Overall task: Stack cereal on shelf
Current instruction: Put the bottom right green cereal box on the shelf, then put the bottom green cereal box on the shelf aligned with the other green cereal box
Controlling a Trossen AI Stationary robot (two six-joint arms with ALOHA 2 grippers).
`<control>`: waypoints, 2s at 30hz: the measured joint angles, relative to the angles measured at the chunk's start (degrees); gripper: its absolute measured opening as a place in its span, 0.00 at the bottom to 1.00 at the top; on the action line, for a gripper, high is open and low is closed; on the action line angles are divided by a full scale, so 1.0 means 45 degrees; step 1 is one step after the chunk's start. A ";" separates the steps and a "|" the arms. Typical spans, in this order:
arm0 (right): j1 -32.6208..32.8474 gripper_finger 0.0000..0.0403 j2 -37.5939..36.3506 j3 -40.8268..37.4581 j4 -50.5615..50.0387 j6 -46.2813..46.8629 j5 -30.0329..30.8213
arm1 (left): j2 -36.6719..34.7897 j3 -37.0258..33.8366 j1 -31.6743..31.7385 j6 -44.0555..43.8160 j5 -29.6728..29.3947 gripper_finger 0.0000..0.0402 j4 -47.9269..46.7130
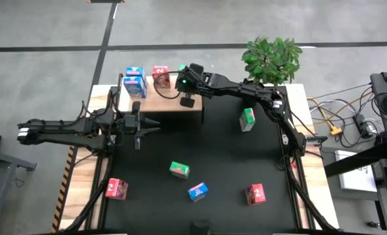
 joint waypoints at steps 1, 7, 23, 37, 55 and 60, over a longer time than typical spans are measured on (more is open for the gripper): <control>-0.0009 0.02 0.0000 -0.0044 0.0163 -0.0056 0.0034 | 0.0000 0.0000 -0.0002 0.0000 0.0000 0.19 0.0000; 0.0011 0.02 0.0000 -0.0166 -0.0083 -0.0079 0.0080 | 0.0000 0.0000 0.0000 0.0000 0.0000 0.19 -0.0007; -0.0226 0.02 0.0000 -0.0297 -0.0241 -0.0189 0.0109 | 0.0000 0.0000 0.0003 0.0044 0.0000 0.19 -0.0092; -0.0348 0.02 0.0000 -0.0379 -0.0031 -0.0235 -0.0013 | 0.0000 0.0000 0.0001 0.0233 -0.0001 0.19 -0.0092; 0.0252 0.02 -0.0498 -0.0401 -0.0137 0.0235 -0.0013 | 0.0000 0.0000 -0.0002 0.0231 -0.0004 0.19 -0.0108; 0.1318 0.02 -0.1284 -0.0437 -0.1005 0.0636 -0.0026 | 0.0000 0.0003 -0.0002 0.0186 -0.0003 0.19 -0.0182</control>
